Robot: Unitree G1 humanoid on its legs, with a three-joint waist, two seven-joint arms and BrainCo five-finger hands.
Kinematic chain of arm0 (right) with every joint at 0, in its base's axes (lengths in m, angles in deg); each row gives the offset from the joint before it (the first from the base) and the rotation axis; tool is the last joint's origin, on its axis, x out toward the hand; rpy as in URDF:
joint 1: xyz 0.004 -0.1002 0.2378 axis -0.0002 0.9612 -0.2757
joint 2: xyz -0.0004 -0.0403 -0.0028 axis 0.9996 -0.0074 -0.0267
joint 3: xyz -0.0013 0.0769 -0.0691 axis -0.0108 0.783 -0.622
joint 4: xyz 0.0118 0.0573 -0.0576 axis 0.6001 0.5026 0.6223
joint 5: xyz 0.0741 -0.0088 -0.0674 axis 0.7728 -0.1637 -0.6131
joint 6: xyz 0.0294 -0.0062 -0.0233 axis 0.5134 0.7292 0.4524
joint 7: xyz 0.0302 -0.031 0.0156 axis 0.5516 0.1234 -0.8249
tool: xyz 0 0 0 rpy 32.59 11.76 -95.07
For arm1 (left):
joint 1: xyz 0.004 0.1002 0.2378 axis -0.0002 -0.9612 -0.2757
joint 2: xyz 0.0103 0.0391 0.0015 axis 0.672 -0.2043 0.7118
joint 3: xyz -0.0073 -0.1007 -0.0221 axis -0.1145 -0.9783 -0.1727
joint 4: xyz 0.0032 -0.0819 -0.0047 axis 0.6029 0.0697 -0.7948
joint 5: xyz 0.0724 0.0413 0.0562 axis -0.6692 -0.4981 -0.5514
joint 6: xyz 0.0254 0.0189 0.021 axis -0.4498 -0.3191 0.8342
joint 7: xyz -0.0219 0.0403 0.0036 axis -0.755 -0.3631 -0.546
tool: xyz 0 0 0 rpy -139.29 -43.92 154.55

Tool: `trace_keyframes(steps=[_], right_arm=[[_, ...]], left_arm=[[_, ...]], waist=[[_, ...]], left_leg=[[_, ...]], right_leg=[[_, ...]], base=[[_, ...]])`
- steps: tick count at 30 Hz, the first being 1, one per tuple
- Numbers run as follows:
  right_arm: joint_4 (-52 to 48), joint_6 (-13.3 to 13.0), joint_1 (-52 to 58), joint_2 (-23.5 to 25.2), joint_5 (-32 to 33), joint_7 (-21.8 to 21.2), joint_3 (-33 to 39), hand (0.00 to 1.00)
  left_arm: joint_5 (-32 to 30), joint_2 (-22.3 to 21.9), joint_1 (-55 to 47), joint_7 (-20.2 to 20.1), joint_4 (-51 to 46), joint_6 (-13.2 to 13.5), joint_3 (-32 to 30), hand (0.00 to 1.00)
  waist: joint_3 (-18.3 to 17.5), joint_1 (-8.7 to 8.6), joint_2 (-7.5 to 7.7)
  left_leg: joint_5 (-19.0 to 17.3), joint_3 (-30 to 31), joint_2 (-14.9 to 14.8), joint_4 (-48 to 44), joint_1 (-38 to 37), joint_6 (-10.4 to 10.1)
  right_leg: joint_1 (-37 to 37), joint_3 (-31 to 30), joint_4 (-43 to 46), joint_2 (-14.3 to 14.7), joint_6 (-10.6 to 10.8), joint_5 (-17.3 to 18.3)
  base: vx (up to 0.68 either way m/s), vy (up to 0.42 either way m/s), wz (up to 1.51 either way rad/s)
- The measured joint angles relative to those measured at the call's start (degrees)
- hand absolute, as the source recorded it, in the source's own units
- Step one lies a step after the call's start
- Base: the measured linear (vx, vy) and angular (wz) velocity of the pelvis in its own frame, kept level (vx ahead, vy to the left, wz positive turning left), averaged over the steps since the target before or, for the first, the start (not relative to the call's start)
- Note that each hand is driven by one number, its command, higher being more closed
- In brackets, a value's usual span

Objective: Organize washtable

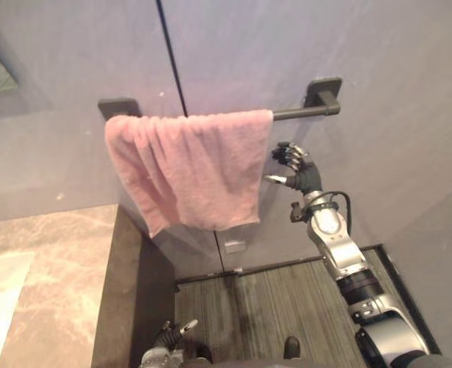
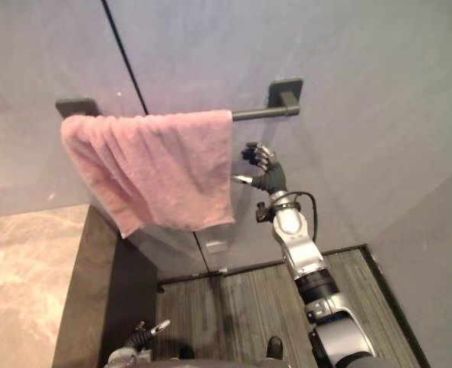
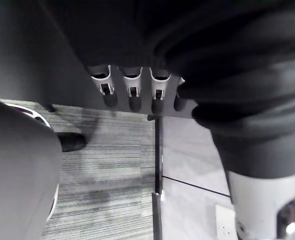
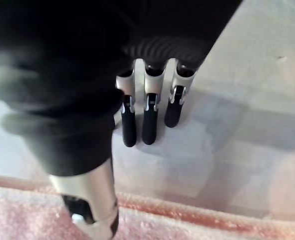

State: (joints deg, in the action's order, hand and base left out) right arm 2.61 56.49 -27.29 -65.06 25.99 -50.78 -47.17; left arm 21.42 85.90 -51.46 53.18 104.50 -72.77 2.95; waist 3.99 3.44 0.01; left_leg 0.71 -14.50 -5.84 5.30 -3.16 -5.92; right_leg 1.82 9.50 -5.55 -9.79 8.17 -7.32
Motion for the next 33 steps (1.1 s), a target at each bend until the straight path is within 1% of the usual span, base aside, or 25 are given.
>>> trace_keyframes(steps=[1,2,5,7,9,10,14,17,18,19,21,23,24,27,28,30,31,33], right_arm=[[0.0,0.02,-0.05,0.11,0.0,-0.08,-0.16,0.0],[0.0,0.35,-0.42,0.52,0.0,-0.39,-0.87,0.0],[-0.02,0.62,-1.2,1.43,0.0,-2.24,-3.49,0.0],[-0.02,0.63,-1.41,2.51,0.02,-3.61,-5.06,0.0],[-0.02,0.63,-1.41,3.1,0.04,-3.8,-5.06,0.0],[-0.02,0.63,-1.41,3.29,0.04,-3.81,-5.08,1.0],[-0.02,0.64,-1.41,3.58,0.02,-3.71,-5.09,1.0],[-0.02,0.65,-1.44,3.92,-0.02,-3.55,-5.07,1.0],[-0.02,0.67,-1.44,3.93,-0.04,-3.48,-5.01,1.0],[-0.03,0.7,-1.62,3.48,-0.11,-3.23,-4.98,1.0],[-0.25,0.7,-1.67,2.84,-0.14,-2.33,-4.8,1.0],[-0.98,0.73,-1.71,2.83,-0.6,-1.81,-4.13,1.0],[-1.58,0.77,-1.71,2.8,-0.62,-1.73,-3.96,1.0],[-4.8,0.75,-1.34,2.3,-0.93,-0.93,-2.3,1.0],[-5.01,0.72,-1.33,2.22,-1.13,-0.87,-1.93,1.0],[-5.2,0.72,-0.6,1.69,-1.35,-0.89,-0.52,1.0],[-5.27,0.72,-0.15,1.79,-1.39,-0.91,-0.02,1.0],[-7.19,0.74,2.93,1.78,-1.79,-0.93,1.23,1.0]], left_arm=[[0.1,-0.03,0.03,0.0,-0.65,-0.02,-0.2,0.0],[0.11,-0.04,0.03,0.01,-0.88,-0.03,-0.39,0.0],[0.05,-0.13,0.02,0.06,-0.91,-0.12,-1.7,0.0],[0.07,-0.14,0.08,0.12,-1.01,-0.13,-2.53,0.0],[0.07,-0.05,0.12,0.16,-1.4,-0.18,-2.53,0.0],[0.08,0.05,0.1,0.19,-1.65,-0.22,-2.53,0.0],[0.26,0.21,0.04,0.61,-2.29,-0.22,-2.4,0.0],[2.16,0.35,-0.17,1.56,-4.24,-0.14,-0.97,0.0],[2.76,0.42,-0.62,1.65,-6.19,-0.06,0.79,0.0],[4.08,0.38,-1.47,1.57,-10.57,0.15,3.87,0.0],[5.17,0.35,-1.9,1.4,-15.48,0.34,6.92,0.0],[6.6,0.21,-2.49,1.17,-24.29,1.55,10.12,0.0],[7.04,0.17,-2.48,1.14,-26.29,1.95,10.66,0.0],[11.34,-0.02,-2.22,0.06,-34.32,3.22,12.11,0.0],[12.12,-0.02,-2.2,-0.11,-35.34,3.58,12.17,0.0],[15.3,-0.02,-1.79,-0.2,-38.91,3.76,13.1,0.0],[15.58,-0.02,-1.81,-0.2,-39.9,3.76,13.18,0.0],[17.24,-0.06,-2.05,-0.18,-45.51,3.82,13.13,0.0]], waist=[[0.0,0.53,0.34],[0.14,0.65,0.57],[0.16,0.63,0.76],[0.51,0.66,1.32],[0.68,0.63,1.69],[0.83,0.63,1.95],[1.26,0.62,2.59],[1.45,0.61,2.91],[1.47,0.63,2.93],[1.47,0.64,2.93],[1.47,0.71,2.93],[1.47,0.67,2.92],[1.48,0.66,2.91],[1.52,0.51,2.85],[1.54,0.42,2.82],[1.58,0.44,2.76],[1.58,0.47,2.76],[1.6,0.48,2.71]], left_leg=[[0.23,0.22,-0.04,0.01,0.68,-0.12],[0.37,0.45,-0.27,0.01,0.95,-0.19],[0.43,0.68,-0.59,0.01,1.0,-0.23],[0.45,1.22,-0.57,0.0,1.01,-0.21],[0.45,1.37,-0.44,-0.01,1.07,-0.21],[0.45,1.39,-0.33,-0.02,1.08,-0.21],[0.45,1.85,-0.26,-0.02,1.2,-0.21],[0.49,1.84,-0.21,-0.02,1.21,-0.17],[0.52,1.86,-0.21,-0.03,1.24,-0.12],[0.61,1.94,-0.23,-0.03,1.45,-0.03],[0.64,1.93,-0.22,-0.03,1.54,-0.01],[0.64,1.89,-0.3,-0.03,1.72,-0.01],[0.64,1.87,-0.31,-0.03,1.79,-0.01],[0.62,1.66,-0.32,-0.44,1.86,0.01],[0.62,1.63,-0.31,-0.43,1.83,0.01],[0.61,1.15,-0.28,-0.43,1.68,0.01],[0.6,0.97,-0.27,-0.43,1.61,0.0],[0.52,0.43,-0.13,-0.4,1.41,0.06]], right_leg=[[0.35,0.47,0.0,0.22,-0.08,-0.02],[0.36,0.94,0.0,0.46,-0.18,-0.01],[0.34,1.19,0.0,0.79,-0.24,-0.05],[0.32,1.48,0.0,0.8,-0.23,-0.05],[0.31,1.69,0.0,0.68,-0.23,-0.05],[0.28,1.91,0.0,0.56,-0.22,-0.05],[0.05,2.88,-0.01,0.44,-0.22,-0.06],[0.03,2.91,-0.01,0.37,-0.22,-0.06],[0.03,2.91,-0.01,0.31,-0.22,-0.06],[0.05,3.05,-0.01,0.23,-0.22,-0.07],[0.06,3.09,-0.02,0.19,-0.24,-0.08],[0.22,3.0,-0.01,0.15,-0.27,-0.11],[0.33,2.94,-0.01,0.13,-0.31,-0.14],[0.44,2.62,-0.01,0.08,-0.36,-0.19],[0.44,2.54,-0.01,0.08,-0.36,-0.19],[0.45,1.96,-0.02,0.09,-0.36,-0.19],[0.46,1.79,-0.02,0.11,-0.36,-0.19],[0.47,1.49,-0.02,0.08,-0.36,-0.19]], base=[[-0.02,-0.025,0.21],[0.0,-0.031,0.17],[0.0,-0.009,0.03],[0.02,-0.006,0.0],[0.01,0.003,0.02],[0.03,0.008,0.05],[0.01,0.008,0.08],[0.0,0.0,0.0],[-0.01,0.005,0.05],[-0.02,0.007,0.07],[-0.02,0.006,0.06],[0.0,0.0,0.0],[0.0,0.0,0.0],[0.0,0.001,-0.04],[0.01,0.003,-0.07],[0.02,0.006,-0.06],[0.02,0.007,-0.08],[0.01,0.007,-0.08]])
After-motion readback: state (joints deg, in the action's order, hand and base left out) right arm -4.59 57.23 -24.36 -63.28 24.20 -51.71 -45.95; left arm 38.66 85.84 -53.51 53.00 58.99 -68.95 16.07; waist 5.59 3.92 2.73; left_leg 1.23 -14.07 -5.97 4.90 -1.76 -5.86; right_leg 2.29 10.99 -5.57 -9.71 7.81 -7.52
